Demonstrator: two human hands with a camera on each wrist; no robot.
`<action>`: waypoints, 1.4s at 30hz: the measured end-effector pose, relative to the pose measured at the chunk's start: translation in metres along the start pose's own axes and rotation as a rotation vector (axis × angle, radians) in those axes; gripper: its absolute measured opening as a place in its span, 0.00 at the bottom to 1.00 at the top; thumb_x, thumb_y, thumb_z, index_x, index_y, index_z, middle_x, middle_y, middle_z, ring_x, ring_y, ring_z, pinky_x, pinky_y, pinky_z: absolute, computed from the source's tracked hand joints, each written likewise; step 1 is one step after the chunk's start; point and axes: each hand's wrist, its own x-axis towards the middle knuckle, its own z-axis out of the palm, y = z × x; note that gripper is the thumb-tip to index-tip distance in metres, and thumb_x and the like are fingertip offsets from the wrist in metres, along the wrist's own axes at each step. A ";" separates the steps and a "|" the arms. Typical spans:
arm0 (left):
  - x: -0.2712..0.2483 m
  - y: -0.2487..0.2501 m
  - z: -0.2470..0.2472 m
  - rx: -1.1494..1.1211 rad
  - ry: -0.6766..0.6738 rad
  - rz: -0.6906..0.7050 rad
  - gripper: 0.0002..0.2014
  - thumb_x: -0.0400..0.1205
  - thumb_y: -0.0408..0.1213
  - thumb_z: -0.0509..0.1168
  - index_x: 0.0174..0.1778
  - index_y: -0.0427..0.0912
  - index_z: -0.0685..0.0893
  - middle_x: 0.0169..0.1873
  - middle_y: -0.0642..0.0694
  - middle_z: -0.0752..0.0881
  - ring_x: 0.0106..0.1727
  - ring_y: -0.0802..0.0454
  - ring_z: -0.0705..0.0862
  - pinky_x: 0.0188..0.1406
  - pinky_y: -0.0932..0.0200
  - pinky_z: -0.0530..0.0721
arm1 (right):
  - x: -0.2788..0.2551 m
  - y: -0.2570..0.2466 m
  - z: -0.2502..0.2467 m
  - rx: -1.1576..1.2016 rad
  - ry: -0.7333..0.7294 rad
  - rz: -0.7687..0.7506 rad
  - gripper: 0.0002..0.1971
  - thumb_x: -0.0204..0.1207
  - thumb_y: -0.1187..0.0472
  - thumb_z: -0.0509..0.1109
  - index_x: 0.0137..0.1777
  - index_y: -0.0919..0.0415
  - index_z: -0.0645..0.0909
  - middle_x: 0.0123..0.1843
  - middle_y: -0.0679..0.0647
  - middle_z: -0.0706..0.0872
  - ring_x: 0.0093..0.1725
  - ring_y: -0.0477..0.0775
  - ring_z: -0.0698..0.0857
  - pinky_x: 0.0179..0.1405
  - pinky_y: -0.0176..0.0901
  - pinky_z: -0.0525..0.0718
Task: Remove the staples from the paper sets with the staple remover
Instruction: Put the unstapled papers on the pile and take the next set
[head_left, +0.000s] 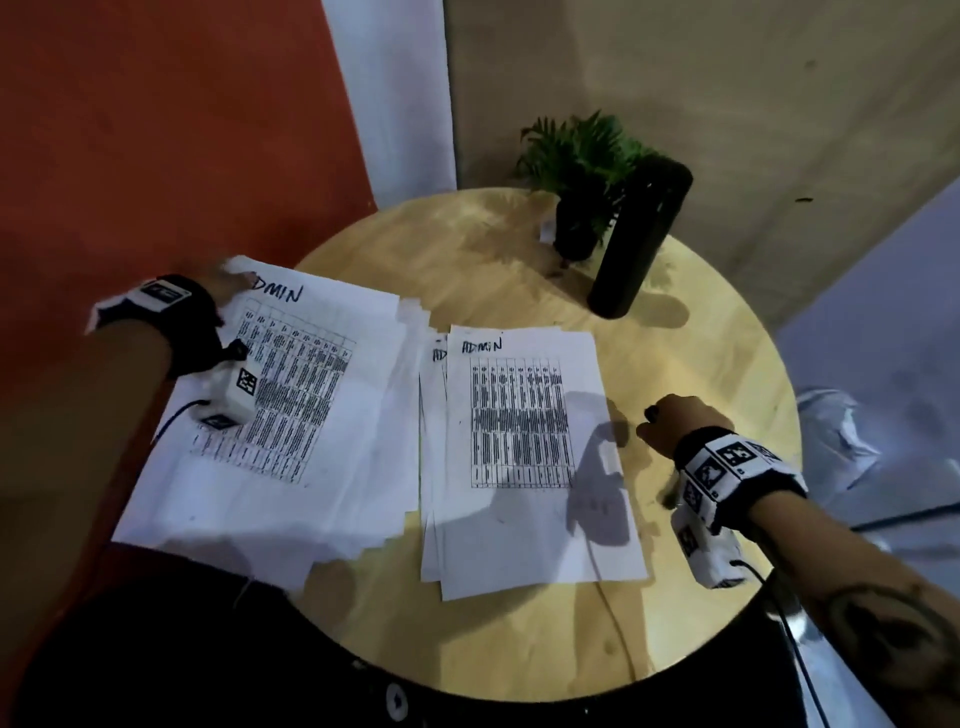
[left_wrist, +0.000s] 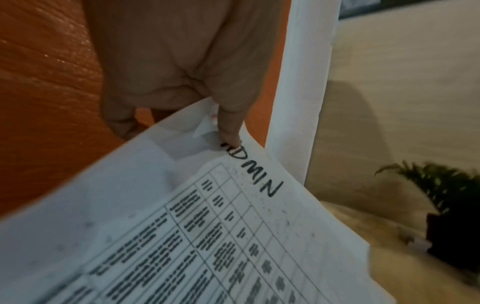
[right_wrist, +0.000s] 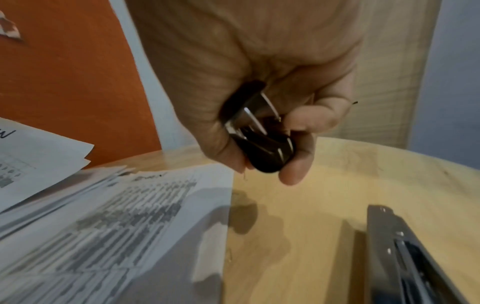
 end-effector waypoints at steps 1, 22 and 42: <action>0.005 -0.004 0.005 -0.004 -0.005 -0.031 0.21 0.85 0.45 0.61 0.72 0.42 0.70 0.64 0.35 0.76 0.60 0.34 0.76 0.51 0.40 0.80 | 0.005 0.000 0.004 0.001 -0.015 0.004 0.17 0.81 0.51 0.61 0.62 0.59 0.81 0.51 0.57 0.85 0.48 0.61 0.83 0.40 0.42 0.78; -0.035 -0.058 0.150 0.781 -0.420 0.216 0.54 0.71 0.60 0.73 0.84 0.53 0.44 0.83 0.34 0.42 0.82 0.30 0.48 0.80 0.43 0.54 | -0.002 -0.058 0.066 -0.011 0.026 -0.431 0.20 0.83 0.55 0.54 0.75 0.46 0.65 0.82 0.55 0.55 0.59 0.63 0.83 0.49 0.46 0.79; -0.056 0.017 0.217 0.435 -0.184 0.354 0.31 0.77 0.43 0.69 0.76 0.40 0.69 0.73 0.33 0.69 0.75 0.35 0.66 0.74 0.46 0.67 | 0.005 -0.062 0.081 -0.001 -0.014 -0.382 0.26 0.82 0.55 0.59 0.78 0.57 0.59 0.82 0.59 0.53 0.62 0.64 0.81 0.52 0.51 0.80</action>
